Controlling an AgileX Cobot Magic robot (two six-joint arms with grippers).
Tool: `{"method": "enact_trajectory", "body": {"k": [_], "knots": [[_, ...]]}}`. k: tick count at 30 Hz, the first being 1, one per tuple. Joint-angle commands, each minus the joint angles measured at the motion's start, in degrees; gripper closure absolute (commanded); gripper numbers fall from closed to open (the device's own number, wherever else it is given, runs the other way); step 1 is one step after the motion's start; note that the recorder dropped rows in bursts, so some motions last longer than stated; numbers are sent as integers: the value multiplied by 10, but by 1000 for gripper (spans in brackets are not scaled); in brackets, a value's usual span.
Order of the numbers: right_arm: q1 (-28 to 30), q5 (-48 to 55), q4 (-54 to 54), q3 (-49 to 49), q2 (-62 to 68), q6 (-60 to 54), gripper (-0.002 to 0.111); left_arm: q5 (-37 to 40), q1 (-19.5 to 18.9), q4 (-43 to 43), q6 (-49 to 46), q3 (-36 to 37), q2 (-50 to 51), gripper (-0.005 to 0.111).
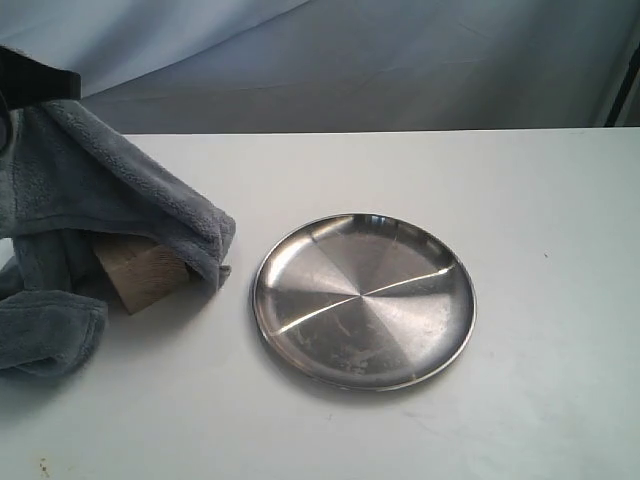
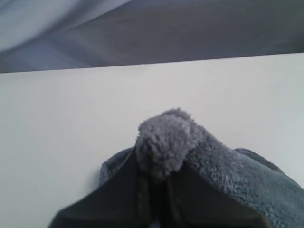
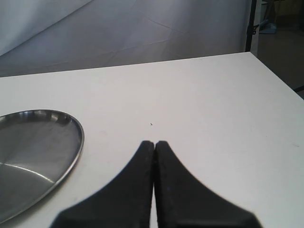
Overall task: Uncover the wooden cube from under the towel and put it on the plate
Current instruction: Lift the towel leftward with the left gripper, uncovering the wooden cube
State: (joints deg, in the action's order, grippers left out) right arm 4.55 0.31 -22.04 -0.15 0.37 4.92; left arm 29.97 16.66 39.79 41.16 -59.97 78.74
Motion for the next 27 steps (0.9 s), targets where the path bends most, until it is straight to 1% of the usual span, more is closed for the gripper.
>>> {"method": "enact_trajectory", "body": {"k": [1,4,8,11,14,17,19,20,22,24,25,26,27], "knots": [[0,7,-3,1,-4,2,105,-29,-19,111,129,-6,-7,107],[0,7,-3,1,-4,2,105,-66,-47,125,179,-6,-6,107],[0,7,-3,1,-4,2,105,-120,-86,126,189,-6,1,107],[0,7,-3,1,-4,2,105,-127,-103,126,189,-6,24,107],[0,7,-3,1,-4,2,105,-153,-118,130,188,-6,61,107],[0,7,-3,1,-4,2,105,-210,-135,131,204,-6,102,107],[0,7,-3,1,-4,2,105,-217,-145,131,238,-6,144,107],[0,7,-3,1,-4,2,105,-217,-150,135,238,-6,160,106],[0,7,-3,1,-4,2,105,-200,-155,144,232,-6,204,100],[0,7,-3,1,-4,2,105,-181,-155,148,232,-6,235,87],[0,7,-3,1,-4,2,105,-181,-155,147,232,-6,246,75],[0,7,-3,1,-4,2,105,-181,-155,140,232,-6,247,67],[0,7,-3,1,-4,2,105,-182,-155,126,232,-6,247,53]]}}
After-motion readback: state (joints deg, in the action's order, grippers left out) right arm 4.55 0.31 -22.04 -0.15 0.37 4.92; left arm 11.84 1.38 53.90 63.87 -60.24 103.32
